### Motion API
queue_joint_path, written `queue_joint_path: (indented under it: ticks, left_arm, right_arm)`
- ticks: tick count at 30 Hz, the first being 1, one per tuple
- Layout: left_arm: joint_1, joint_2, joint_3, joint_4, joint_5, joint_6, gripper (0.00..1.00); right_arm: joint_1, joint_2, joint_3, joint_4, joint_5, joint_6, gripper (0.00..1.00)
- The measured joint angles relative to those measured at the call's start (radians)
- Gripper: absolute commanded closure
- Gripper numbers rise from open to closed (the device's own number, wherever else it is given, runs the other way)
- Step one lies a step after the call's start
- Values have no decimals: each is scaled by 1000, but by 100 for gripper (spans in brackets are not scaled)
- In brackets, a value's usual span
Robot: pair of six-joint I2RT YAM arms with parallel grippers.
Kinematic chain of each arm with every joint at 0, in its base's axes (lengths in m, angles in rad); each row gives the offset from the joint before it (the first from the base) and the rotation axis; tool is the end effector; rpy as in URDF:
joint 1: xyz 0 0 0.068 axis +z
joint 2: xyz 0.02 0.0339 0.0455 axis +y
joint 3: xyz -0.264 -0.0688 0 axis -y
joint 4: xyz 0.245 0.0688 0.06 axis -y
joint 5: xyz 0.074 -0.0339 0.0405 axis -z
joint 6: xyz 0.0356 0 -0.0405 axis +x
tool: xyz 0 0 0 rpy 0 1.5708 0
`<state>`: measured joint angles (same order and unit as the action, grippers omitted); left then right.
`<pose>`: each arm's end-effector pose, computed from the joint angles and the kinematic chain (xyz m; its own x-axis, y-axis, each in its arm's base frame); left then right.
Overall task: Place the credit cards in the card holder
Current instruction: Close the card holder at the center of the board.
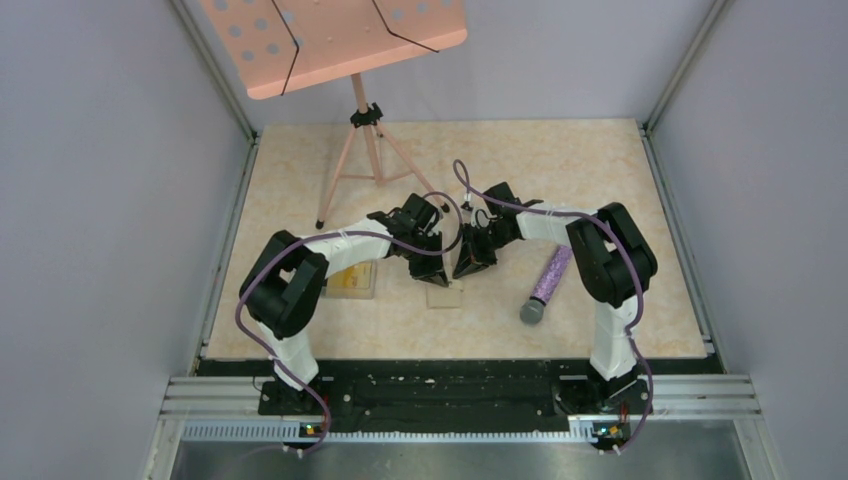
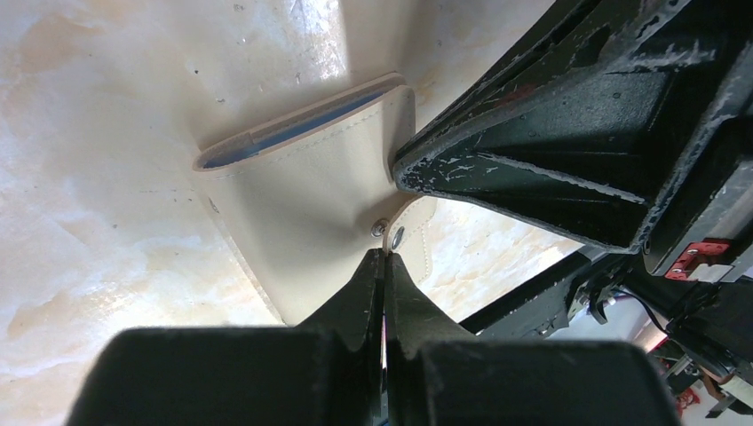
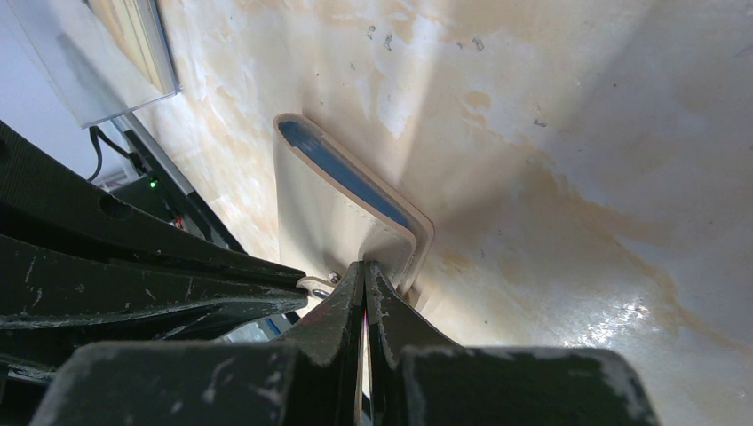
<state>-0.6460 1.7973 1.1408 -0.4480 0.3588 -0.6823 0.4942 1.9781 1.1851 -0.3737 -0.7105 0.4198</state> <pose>0.2785 -0.2256 0.1729 -0.9885 0.0058 -0.1511 0.0855 0.8456 -0.5269 0.3226 0.2002 0.1306 -0.9777 -0.1758 -0.1146 -0.2046 0.6761 0.7079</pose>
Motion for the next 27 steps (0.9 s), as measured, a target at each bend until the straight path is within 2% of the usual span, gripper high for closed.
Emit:
queue_joint_path:
  ticks: [27]
  left_arm:
    - [8, 32, -4, -7, 10, 0, 100]
  right_arm:
    - [0, 0, 1, 0, -1, -1, 100]
